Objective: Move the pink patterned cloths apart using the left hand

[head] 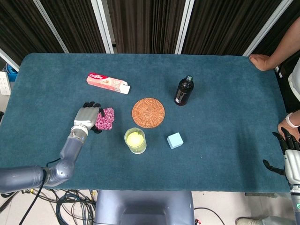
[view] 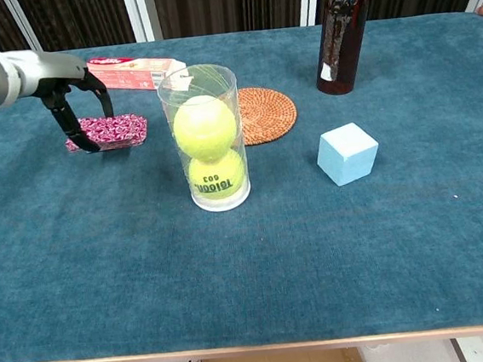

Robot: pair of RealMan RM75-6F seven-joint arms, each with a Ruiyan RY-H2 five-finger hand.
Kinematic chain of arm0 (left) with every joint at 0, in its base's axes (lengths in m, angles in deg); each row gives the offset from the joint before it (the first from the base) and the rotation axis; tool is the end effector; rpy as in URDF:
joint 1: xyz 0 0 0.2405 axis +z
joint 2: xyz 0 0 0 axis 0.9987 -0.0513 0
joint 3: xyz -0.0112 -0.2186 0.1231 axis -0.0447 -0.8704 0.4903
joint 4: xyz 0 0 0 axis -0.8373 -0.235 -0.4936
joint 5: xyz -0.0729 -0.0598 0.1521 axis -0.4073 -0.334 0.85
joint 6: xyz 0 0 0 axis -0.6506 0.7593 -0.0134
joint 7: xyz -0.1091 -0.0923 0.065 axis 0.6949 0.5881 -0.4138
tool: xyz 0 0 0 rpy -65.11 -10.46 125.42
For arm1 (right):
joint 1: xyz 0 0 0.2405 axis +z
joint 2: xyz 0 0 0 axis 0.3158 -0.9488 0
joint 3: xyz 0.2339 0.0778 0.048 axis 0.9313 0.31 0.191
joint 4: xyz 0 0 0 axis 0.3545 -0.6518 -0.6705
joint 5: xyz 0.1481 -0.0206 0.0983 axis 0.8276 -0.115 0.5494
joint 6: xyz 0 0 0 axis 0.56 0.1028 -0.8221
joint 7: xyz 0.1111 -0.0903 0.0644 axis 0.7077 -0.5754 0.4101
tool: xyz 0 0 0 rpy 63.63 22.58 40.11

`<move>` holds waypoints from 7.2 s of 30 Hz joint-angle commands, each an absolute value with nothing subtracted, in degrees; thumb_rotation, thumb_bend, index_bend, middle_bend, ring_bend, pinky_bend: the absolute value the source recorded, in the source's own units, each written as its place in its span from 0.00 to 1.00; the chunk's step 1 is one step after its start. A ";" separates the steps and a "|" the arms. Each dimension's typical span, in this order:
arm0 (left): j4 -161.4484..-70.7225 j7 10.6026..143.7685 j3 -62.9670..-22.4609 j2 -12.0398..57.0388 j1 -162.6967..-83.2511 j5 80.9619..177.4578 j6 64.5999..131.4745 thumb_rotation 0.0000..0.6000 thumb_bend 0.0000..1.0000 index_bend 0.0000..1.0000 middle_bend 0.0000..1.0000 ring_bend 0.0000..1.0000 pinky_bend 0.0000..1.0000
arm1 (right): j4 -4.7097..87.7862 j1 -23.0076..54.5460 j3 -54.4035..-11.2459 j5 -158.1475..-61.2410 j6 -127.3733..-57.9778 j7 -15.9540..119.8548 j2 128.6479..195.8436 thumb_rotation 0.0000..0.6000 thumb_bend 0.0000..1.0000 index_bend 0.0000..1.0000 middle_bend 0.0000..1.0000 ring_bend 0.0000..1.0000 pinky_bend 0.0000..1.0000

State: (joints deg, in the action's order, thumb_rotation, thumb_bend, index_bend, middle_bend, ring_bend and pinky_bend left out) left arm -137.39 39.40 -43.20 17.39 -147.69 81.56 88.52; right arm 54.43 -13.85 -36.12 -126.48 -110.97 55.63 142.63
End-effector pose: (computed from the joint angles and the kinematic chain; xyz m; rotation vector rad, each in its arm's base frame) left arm -0.1365 0.3883 0.0507 -1.6797 -1.1748 -0.5262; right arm -0.3230 -0.2023 0.2088 1.2524 -0.9265 0.8724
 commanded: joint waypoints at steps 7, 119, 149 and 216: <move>-149.00 39.82 -40.94 14.46 -144.55 85.05 95.02 1.00 0.28 0.53 0.20 0.00 0.00 | 54.60 -13.97 -36.13 -126.57 -111.18 55.81 142.52 1.00 0.18 0.13 0.01 0.07 0.19; -112.95 27.38 -48.12 27.79 -155.24 61.72 79.54 1.00 0.12 0.36 0.15 0.00 0.00 | 54.49 -13.88 -35.70 -125.09 -109.80 55.98 142.22 1.00 0.18 0.13 0.01 0.07 0.19; -109.71 25.01 -48.14 31.17 -156.22 60.78 80.02 1.00 0.13 0.40 0.15 0.00 0.00 | 54.16 -14.03 -35.52 -125.05 -110.03 56.99 142.11 1.00 0.18 0.13 0.01 0.07 0.19; -111.79 21.12 -50.89 30.98 -155.64 61.01 83.12 1.00 0.28 0.51 0.17 0.00 0.00 | 54.75 -13.83 -35.57 -123.96 -108.60 56.98 141.57 1.00 0.18 0.13 0.01 0.08 0.19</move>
State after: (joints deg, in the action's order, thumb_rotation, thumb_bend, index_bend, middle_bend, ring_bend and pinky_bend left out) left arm -111.79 21.13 -50.89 30.98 -155.64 61.00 83.12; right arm 54.75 -13.83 -35.56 -123.97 -108.61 56.98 141.56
